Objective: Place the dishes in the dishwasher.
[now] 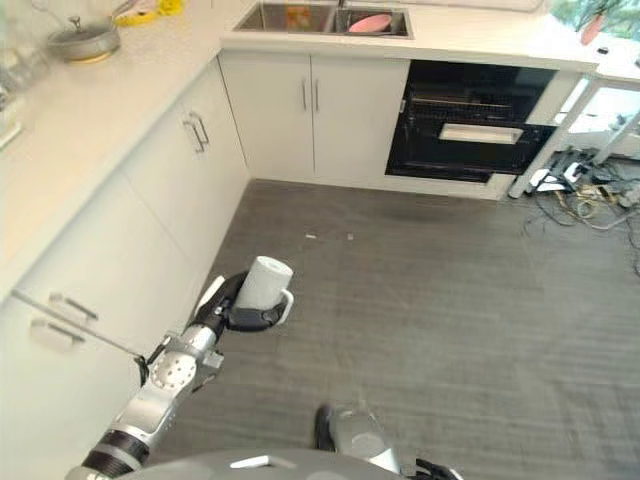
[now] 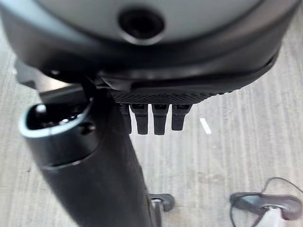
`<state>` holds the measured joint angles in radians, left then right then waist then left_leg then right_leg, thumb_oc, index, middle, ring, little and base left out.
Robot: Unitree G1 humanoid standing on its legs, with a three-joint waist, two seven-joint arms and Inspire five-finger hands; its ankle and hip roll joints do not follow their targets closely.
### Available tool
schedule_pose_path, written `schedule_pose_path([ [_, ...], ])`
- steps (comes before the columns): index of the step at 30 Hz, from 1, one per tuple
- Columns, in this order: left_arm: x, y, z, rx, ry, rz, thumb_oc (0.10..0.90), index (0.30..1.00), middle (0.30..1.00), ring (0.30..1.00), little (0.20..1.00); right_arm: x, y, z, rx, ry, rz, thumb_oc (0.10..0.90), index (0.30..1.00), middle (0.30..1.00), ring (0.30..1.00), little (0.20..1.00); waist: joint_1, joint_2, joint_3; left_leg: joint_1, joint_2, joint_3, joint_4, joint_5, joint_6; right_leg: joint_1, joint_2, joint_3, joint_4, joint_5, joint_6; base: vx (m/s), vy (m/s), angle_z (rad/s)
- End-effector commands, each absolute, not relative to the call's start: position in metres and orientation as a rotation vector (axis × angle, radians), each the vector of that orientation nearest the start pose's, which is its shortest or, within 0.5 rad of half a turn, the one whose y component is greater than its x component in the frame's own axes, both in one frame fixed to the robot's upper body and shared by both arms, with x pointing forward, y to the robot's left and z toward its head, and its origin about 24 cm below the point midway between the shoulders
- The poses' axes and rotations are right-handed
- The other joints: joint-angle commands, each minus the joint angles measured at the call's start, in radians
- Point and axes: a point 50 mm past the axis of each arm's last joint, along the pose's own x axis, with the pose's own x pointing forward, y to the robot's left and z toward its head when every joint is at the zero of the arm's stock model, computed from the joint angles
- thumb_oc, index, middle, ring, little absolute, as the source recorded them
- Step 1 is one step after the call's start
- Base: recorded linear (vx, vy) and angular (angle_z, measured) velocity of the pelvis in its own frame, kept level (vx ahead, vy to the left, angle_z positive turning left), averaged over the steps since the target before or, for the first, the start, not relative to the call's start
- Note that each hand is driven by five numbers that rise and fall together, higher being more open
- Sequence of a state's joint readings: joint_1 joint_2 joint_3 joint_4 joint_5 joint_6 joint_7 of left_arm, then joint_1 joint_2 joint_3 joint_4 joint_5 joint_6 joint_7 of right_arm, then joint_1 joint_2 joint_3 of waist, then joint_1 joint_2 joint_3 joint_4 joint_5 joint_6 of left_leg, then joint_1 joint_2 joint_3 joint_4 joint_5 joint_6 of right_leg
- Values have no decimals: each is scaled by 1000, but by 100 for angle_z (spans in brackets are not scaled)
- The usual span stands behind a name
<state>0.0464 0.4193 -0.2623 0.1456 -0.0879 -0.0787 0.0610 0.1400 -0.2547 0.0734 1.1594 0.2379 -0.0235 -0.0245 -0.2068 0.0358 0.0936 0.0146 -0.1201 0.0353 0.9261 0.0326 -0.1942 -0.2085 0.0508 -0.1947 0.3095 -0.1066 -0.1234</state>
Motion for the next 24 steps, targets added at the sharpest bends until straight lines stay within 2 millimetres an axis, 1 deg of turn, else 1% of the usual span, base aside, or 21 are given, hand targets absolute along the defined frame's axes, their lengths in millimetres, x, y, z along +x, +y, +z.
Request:
schedule_pose_path([
  [1,258,199,60,337,-123,-74,400,300,300,300,300,115,-280,-133,-169,986,-303,800,900,900,900,900,30,-37,29,-49,58,-24,35,42,65,154,1,158,-245,80,97,660,-298,-45],
  [2,257,201,59,335,-113,-59,400,300,300,300,300,121,-282,-130,-179,968,-305,800,900,900,900,900,53,-48,36,-128,48,-13,62,-6,97,189,-6,199,-255,73,99,461,-211,-17],
  [3,257,201,59,335,-113,-59,400,300,300,300,300,121,-282,-130,-179,968,-305,800,900,900,900,900,53,-48,36,-128,48,-13,62,-6,97,189,-6,199,-255,73,99,339,-75,-55],
  [4,256,202,58,326,-109,-54,400,300,300,300,300,125,-280,-129,-175,956,-301,800,900,900,900,900,70,-54,39,-178,67,6,29,-50,122,216,-14,228,-256,63,104,314,-38,-142],
  [5,256,202,59,320,-111,-48,400,300,300,300,300,129,-279,-128,-172,939,-298,800,900,900,900,900,88,-60,44,-218,73,20,-35,-77,140,237,-25,252,-254,56,112,474,-26,-188],
  [7,256,204,62,318,-130,-34,400,300,300,300,300,139,-275,-123,-187,895,-270,800,900,900,900,900,107,-61,54,-250,99,27,-275,-104,154,272,-39,288,-248,36,133,470,37,-140],
  [8,256,205,63,325,-135,-28,400,300,300,300,300,143,-274,-120,-195,873,-264,800,900,900,900,900,118,-56,54,-246,98,23,-458,-98,158,293,-39,303,-254,23,141,494,79,-123],
  [9,255,207,63,333,-137,-15,400,300,300,300,300,147,-275,-117,-202,852,-267,800,900,900,900,900,132,-52,53,-236,70,2,-625,-69,157,319,-39,330,-268,14,145,530,88,-120],
  [10,254,209,61,341,-132,6,400,300,300,300,300,152,-276,-113,-216,824,-267,800,900,900,900,900,146,-47,51,-252,54,-43,-735,-17,138,358,-37,355,-293,2,150,538,86,-85],
  [11,254,209,60,342,-130,19,400,300,300,300,300,155,-276,-111,-235,809,-272,800,900,900,900,900,153,-44,45,-266,55,-69,-799,13,120,392,-47,369,-309,-5,158,725,95,-91],
  [12,251,208,58,339,-125,14,400,300,300,300,300,156,-278,-106,-234,781,-283,800,900,900,900,900,149,-40,24,-256,71,-61,-840,19,112,432,-70,398,-299,-28,178,757,150,-98],
  [13,251,208,57,340,-118,8,400,300,300,300,300,157,-279,-103,-235,757,-287,800,900,900,900,900,148,-38,10,-233,72,-54,-832,7,132,433,-97,395,-263,-39,194,732,191,-101],
  [14,250,208,56,340,-115,7,400,300,300,300,300,157,-280,-101,-249,743,-291,800,900,900,900,900,148,-42,5,-219,66,-42,-816,-5,148,415,-123,385,-205,-23,206,493,189,-79],
  [15,251,210,58,347,-121,14,400,300,300,300,300,160,-282,-98,-262,728,-298,800,900,900,900,900,146,-46,6,-207,59,-26,-803,-27,170,378,-147,384,-118,26,222,258,110,-95],
  [16,251,210,58,347,-122,15,400,300,300,300,300,160,-282,-98,-262,728,-298,800,900,900,900,900,149,-44,4,-210,62,-24,-804,-24,169,372,-144,388,-116,28,222,360,122,-103],
  [17,253,213,63,365,-136,24,400,300,300,300,300,172,-279,-89,-280,675,-273,800,900,900,900,900,126,-51,37,-143,64,2,-804,-66,198,262,-152,416,114,179,250,223,75,-89],
  [18,254,213,63,365,-137,25,400,300,300,300,300,173,-279,-89,-280,674,-273,800,900,900,900,900,129,-49,37,-146,68,5,-806,-63,198,255,-148,420,117,183,250,314,93,-58],
  [19,255,216,65,375,-138,34,400,300,300,300,300,177,-278,-85,-284,652,-272,800,900,900,900,900,126,-40,47,-116,78,6,-813,-75,206,217,-143,413,175,178,247,179,43,-47],
  [21,256,223,65,395,-134,63,400,300,300,300,300,189,-273,-76,-300,589,-257,800,900,900,900,900,126,-26,59,-58,99,29,-816,-111,216,147,-171,334,218,131,225,345,60,-32],
  [23,254,225,65,386,-132,83,400,300,300,300,300,192,-271,-74,-300,577,-251,800,900,900,900,900,121,-21,53,-13,102,38,-841,-131,216,105,-175,272,115,75,218,363,-8,-25],
  [24,253,227,64,385,-129,86,400,300,300,300,300,193,-271,-71,-306,563,-245,800,900,900,900,900,110,-19,51,17,104,33,-858,-143,215,80,-154,249,42,54,220,520,-122,-33],
])
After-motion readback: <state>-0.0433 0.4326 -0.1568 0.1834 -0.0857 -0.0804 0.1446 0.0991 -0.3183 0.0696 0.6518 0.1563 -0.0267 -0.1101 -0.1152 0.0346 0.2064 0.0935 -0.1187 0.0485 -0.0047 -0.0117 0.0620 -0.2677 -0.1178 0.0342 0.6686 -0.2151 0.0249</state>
